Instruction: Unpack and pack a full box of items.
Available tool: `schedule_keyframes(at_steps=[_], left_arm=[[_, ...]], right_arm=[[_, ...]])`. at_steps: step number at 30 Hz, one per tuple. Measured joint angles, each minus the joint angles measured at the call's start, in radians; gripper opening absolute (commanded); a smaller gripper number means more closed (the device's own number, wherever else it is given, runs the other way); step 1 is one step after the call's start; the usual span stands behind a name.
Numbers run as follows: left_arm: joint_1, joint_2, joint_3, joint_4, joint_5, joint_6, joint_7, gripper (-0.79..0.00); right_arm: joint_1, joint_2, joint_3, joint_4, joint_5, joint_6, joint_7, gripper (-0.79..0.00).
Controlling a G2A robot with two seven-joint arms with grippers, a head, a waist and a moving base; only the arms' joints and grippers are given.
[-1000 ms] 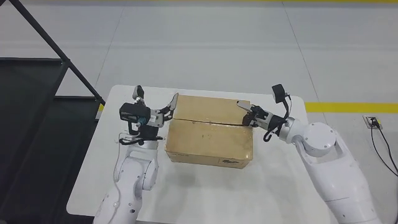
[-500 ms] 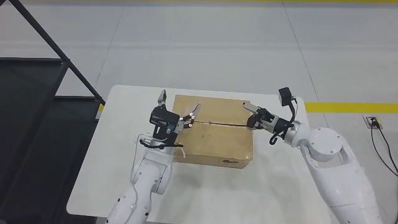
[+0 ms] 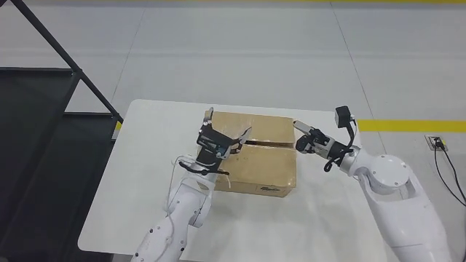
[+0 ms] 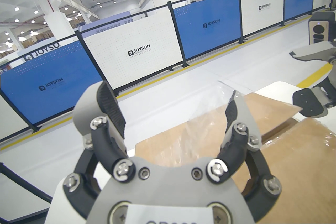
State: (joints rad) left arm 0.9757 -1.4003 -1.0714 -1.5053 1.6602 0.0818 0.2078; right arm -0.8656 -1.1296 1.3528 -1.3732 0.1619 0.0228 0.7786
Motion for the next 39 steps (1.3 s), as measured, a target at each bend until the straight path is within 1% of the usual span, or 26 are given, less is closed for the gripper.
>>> schedule_keyframes(at_steps=[18,35,37,39], left_arm=[[-0.012,-0.019,0.049,0.011,0.054,-0.011,0.000,0.000],[-0.063,-0.047,0.103,0.046,0.079,-0.014,-0.011,0.000],[-0.064,-0.050,0.105,0.042,0.076,-0.008,0.002,0.000],[-0.060,-0.051,0.091,0.017,0.055,-0.001,0.023,0.000]], right_arm=[[-0.021,0.009,0.019,-0.003,0.017,-0.009,-0.003,0.000],[-0.056,0.020,0.050,-0.006,0.036,-0.024,-0.009,0.000],[-0.058,0.021,0.052,-0.005,0.037,-0.025,-0.009,0.000],[-0.060,0.022,0.053,-0.005,0.040,-0.026,-0.008,0.000]])
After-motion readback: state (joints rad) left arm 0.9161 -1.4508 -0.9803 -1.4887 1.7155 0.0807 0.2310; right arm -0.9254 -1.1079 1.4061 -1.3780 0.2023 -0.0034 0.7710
